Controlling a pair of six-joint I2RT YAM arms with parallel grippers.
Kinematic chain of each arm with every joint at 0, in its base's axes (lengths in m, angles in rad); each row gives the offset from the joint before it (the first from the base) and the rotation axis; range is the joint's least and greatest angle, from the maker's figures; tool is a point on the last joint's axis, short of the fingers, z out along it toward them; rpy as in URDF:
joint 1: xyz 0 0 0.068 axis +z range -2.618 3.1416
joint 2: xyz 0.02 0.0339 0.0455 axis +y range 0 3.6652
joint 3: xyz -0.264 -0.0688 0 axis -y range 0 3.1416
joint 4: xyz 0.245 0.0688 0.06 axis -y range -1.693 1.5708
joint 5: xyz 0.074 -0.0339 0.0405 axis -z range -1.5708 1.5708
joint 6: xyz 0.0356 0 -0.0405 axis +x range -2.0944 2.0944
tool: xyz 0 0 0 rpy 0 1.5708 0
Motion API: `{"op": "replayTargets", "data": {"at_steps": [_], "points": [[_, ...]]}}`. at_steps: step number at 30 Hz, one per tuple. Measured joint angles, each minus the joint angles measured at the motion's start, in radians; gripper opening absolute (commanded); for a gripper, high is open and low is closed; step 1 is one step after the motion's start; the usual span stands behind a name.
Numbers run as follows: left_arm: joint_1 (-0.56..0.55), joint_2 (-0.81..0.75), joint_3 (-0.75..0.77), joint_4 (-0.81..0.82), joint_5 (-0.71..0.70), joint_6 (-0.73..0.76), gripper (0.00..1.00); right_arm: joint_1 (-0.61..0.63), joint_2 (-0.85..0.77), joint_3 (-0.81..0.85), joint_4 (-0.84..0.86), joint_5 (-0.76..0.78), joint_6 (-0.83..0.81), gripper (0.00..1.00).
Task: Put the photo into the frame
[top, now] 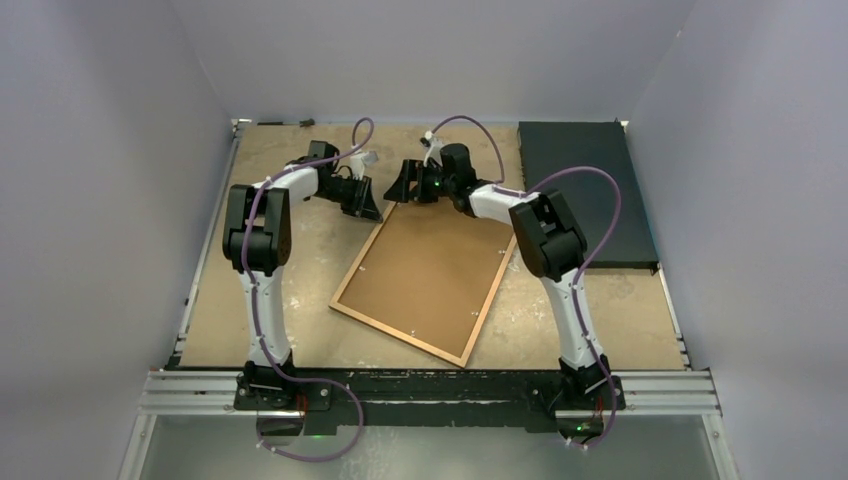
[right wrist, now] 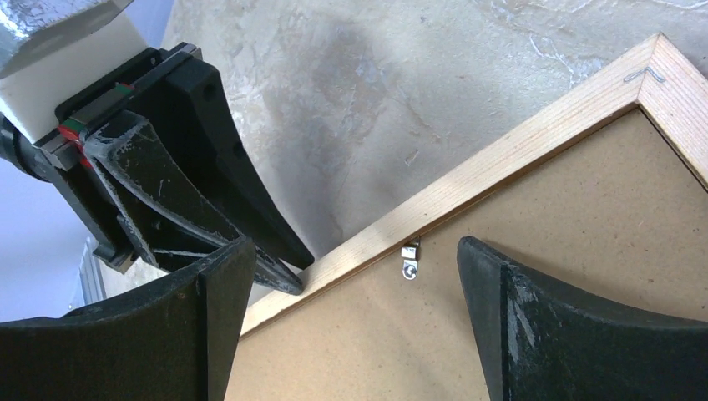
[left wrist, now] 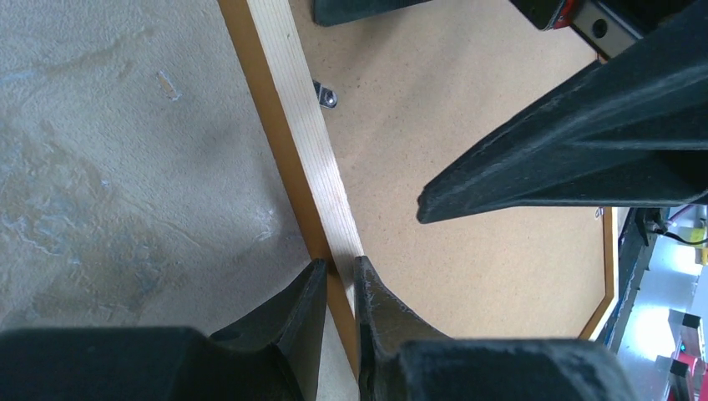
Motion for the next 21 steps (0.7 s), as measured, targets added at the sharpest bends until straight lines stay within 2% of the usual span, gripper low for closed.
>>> {"op": "replayTargets", "data": {"at_steps": [14,21], "points": [[0.000,-0.006,-0.010,0.005,0.000,0.010,0.15,0.028,0.008,-0.023,0.044,-0.007,0.009,0.91],[0.000,-0.014,-0.016,0.005,-0.008,0.016,0.15,0.044,0.007,-0.069,0.132,0.000,0.039,0.91]]}}
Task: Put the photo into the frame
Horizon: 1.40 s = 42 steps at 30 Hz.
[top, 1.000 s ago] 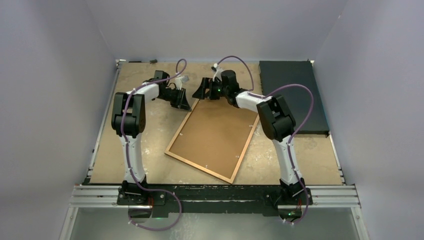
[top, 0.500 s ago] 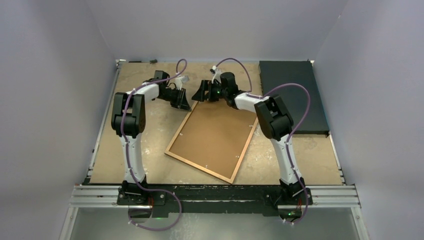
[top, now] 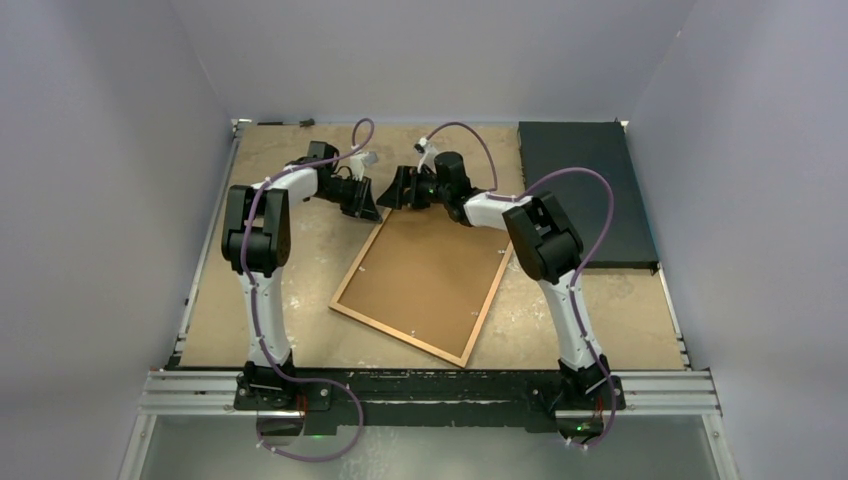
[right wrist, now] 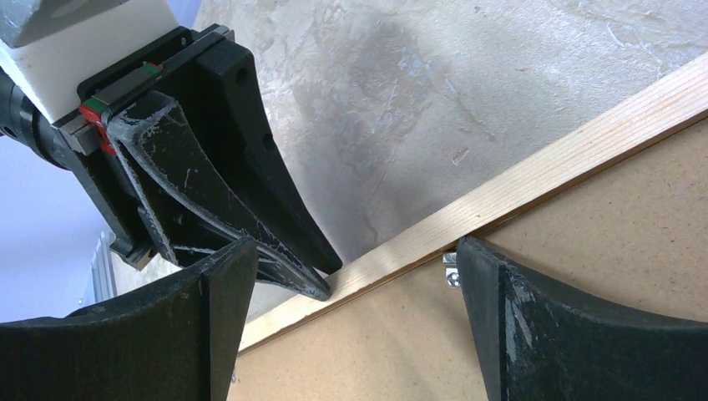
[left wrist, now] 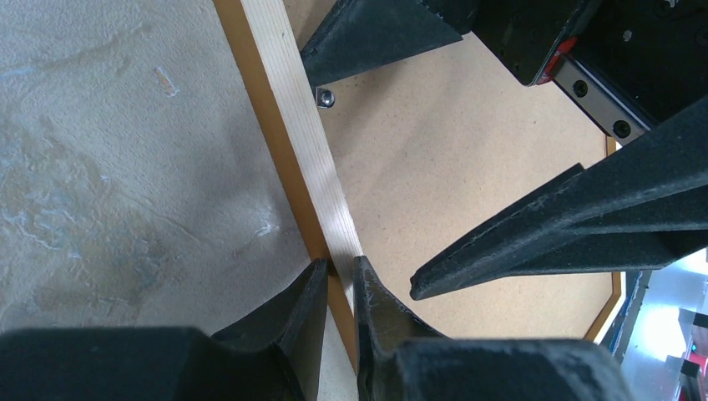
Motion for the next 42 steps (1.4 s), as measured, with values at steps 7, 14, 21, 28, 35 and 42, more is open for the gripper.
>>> {"op": "replayTargets", "data": {"at_steps": [7,14,21,28,35,42], "points": [[0.000,-0.003,-0.006,0.005,0.000,0.000,0.15,-0.001,0.000,0.002,0.001,0.000,0.014,0.92],[0.003,-0.013,-0.019,0.010,0.000,0.002,0.15,-0.001,-0.007,0.030,-0.063,0.004,-0.008,0.99],[0.052,-0.051,-0.048,-0.090,-0.029,0.075,0.19,-0.018,-0.290,-0.117,-0.246,0.177,-0.071,0.99],[0.101,-0.098,-0.104,-0.189,-0.114,0.189,0.19,-0.092,-0.784,-0.438,-0.385,0.443,-0.039,0.99],[0.042,-0.210,-0.247,-0.198,-0.187,0.256,0.18,-0.127,-1.006,-0.822,-0.546,0.565,0.036,0.99],[0.029,-0.303,-0.358,-0.185,-0.248,0.280,0.18,-0.127,-1.066,-0.928,-0.553,0.578,0.087,0.99]]}}
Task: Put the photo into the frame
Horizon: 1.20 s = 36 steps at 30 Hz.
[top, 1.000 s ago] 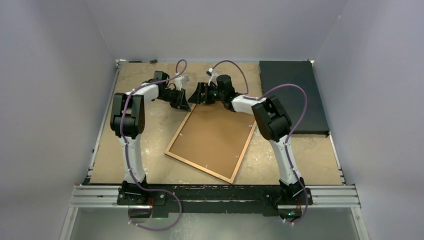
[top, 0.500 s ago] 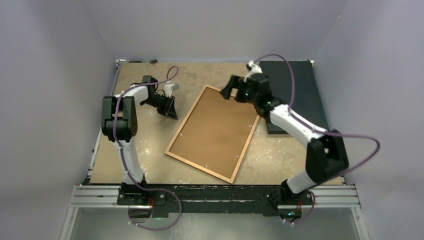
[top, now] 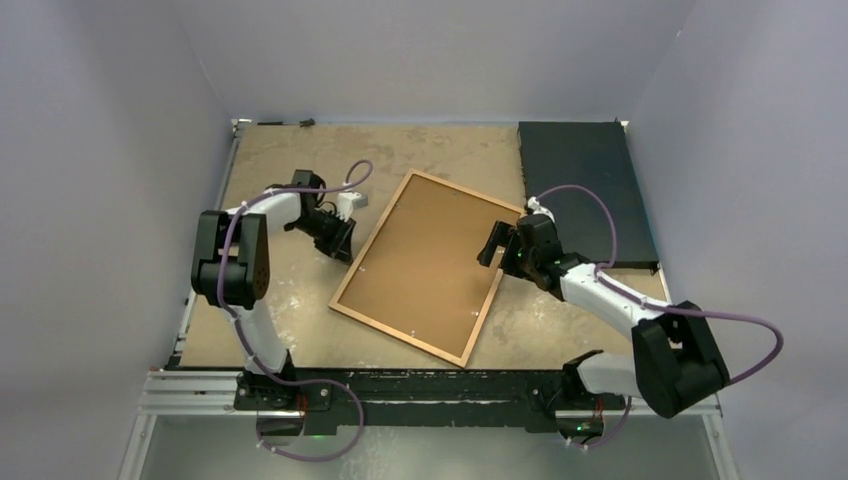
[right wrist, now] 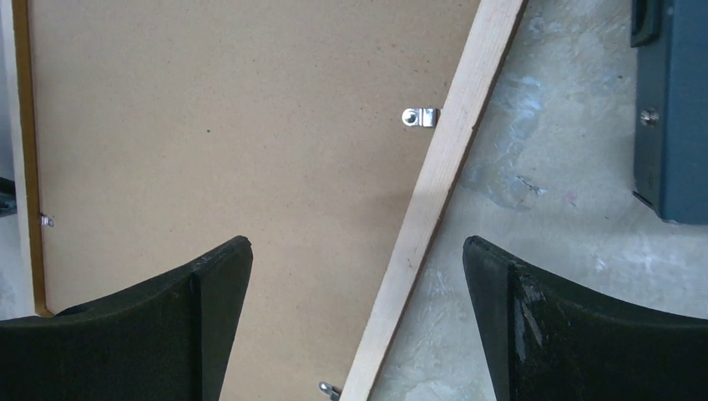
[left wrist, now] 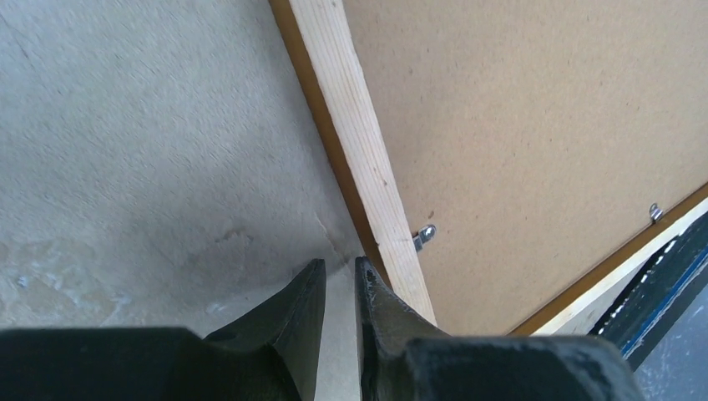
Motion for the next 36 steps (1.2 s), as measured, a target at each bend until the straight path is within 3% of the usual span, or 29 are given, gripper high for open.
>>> {"op": "replayTargets", "data": {"at_steps": [6,11,19,26,36], "points": [[-0.037,-0.034,-0.033,0.003,-0.050,0.018,0.15,0.000,0.132,-0.010,0.137,-0.041,0.006,0.99],[-0.077,-0.048,-0.035,0.006,-0.112,0.035,0.15,-0.013,0.294,0.120,0.179,-0.034,-0.027,0.99],[-0.122,-0.070,-0.050,-0.043,-0.158,0.108,0.15,-0.018,0.628,0.493,0.209,-0.061,-0.114,0.99],[-0.270,-0.054,-0.063,-0.256,-0.127,0.207,0.19,0.041,0.881,0.841,0.224,-0.164,-0.185,0.99],[-0.317,-0.001,0.005,-0.397,-0.017,0.247,0.25,0.105,0.905,1.019,0.126,-0.237,-0.194,0.99]]}}
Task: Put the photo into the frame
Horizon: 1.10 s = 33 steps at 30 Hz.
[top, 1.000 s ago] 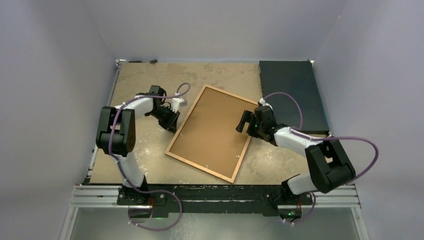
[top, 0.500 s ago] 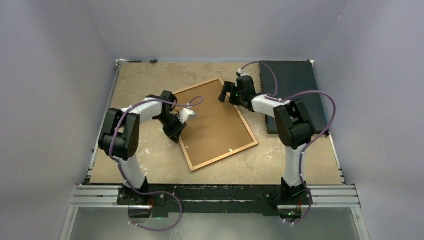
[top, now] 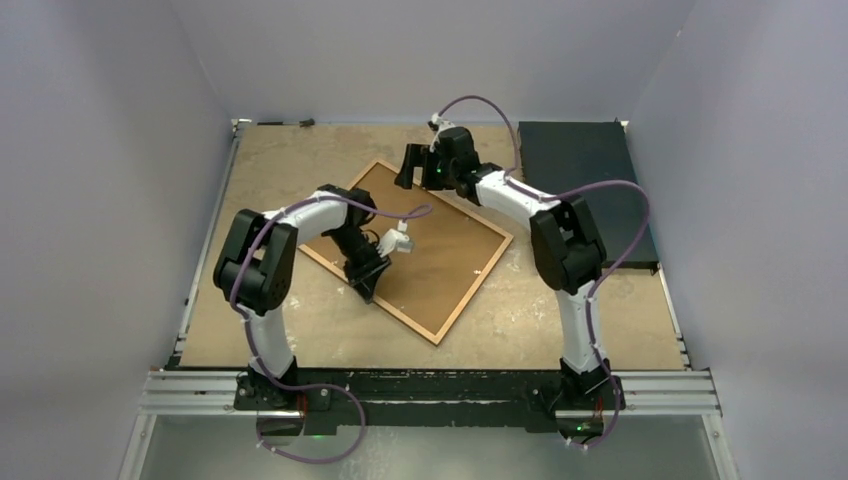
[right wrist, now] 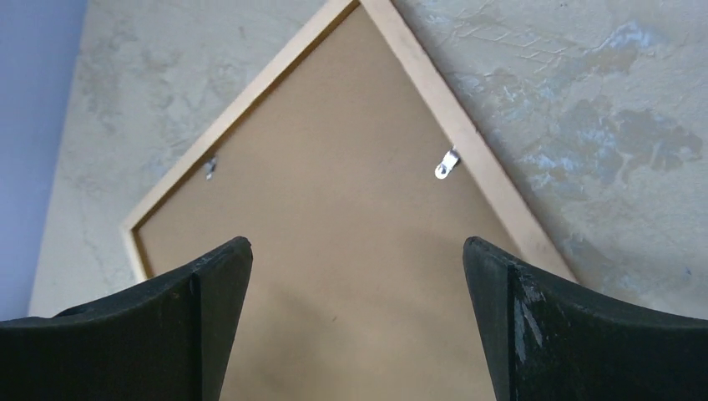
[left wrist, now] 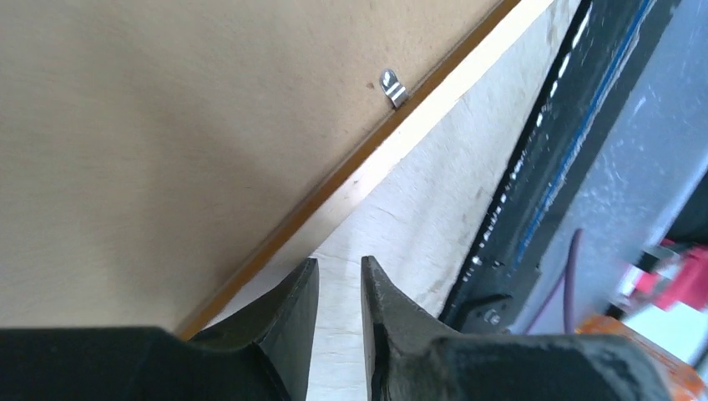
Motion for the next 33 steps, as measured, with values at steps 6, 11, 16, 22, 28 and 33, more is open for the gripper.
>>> {"op": "replayTargets", "data": {"at_steps": [6,11,16,22,28,33], "points": [[0.099,0.000,0.235,-0.021,0.042,0.012,0.25,-0.030,-0.190,-0.063,-0.063,-0.012,0.006,0.99],[0.311,0.000,0.407,0.085,0.018,-0.090,0.23,-0.053,-0.436,-0.312,-0.059,-0.009,0.026,0.99],[0.465,0.026,0.410,0.297,-0.071,-0.280,0.14,-0.050,-0.661,-0.636,-0.105,-0.002,0.061,0.99],[0.550,0.149,0.411,0.484,-0.125,-0.442,0.12,-0.048,-0.835,-0.842,-0.164,-0.001,0.107,0.99],[0.551,0.248,0.409,0.520,-0.101,-0.488,0.11,-0.048,-0.864,-0.957,-0.143,-0.029,0.156,0.99],[0.549,0.256,0.383,0.533,-0.100,-0.481,0.08,-0.048,-0.793,-0.978,-0.099,-0.060,0.174,0.99]]}}
